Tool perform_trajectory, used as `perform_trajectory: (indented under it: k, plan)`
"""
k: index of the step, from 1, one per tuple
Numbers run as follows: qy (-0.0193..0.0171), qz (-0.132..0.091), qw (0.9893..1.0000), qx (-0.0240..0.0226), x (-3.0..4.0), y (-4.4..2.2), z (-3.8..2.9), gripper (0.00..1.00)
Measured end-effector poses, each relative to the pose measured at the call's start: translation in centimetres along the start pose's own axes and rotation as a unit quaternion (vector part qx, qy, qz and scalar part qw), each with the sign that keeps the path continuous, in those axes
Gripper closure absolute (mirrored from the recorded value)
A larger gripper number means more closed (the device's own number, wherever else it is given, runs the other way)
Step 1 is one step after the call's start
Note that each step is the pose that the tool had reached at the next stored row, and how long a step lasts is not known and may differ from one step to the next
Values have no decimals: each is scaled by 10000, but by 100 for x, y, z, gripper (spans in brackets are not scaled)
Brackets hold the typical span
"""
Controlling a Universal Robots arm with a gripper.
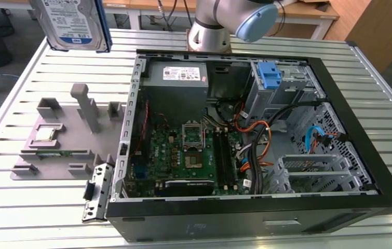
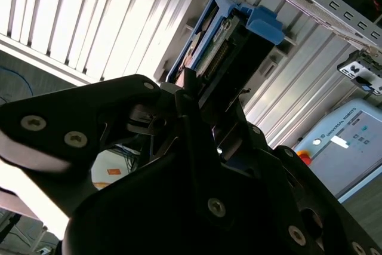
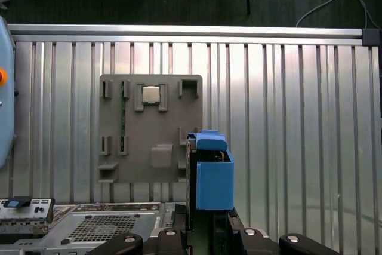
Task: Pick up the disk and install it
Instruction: 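Pick up the disk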
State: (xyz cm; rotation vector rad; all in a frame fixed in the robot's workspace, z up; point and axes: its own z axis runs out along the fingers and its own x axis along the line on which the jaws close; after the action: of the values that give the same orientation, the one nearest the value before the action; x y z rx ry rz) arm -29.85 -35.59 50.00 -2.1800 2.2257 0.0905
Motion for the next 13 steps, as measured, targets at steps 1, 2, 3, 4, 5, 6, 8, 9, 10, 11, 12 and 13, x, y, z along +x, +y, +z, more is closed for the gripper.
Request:
perform_trajectory:
  k: [1, 2, 3, 4, 5, 6, 8, 9, 10, 11, 12, 13]
  plan:
    - [0, 0, 10000, 0, 0, -11, 0, 65]
    - [0, 0, 10000, 0, -1, -25, -1, 65]
    - [0, 0, 10000, 0, -1, -40, -1, 65]
    - [0, 0, 10000, 0, -1, -53, -1, 65]
    - [0, 0, 10000, 0, -1, -68, -1, 65]
    - [0, 0, 10000, 0, -2, -83, -2, 65]
    - [0, 0, 10000, 0, -3, -118, -2, 65]
    - [0, 0, 10000, 0, -3, -132, -3, 65]
    - [0, 0, 10000, 0, -3, -141, -3, 65]
    - [0, 0, 10000, 0, -3, -146, -3, 65]
    - [0, 0, 10000, 0, -1, -148, -3, 65]
    - [0, 0, 10000, 0, 2, -150, -3, 65]
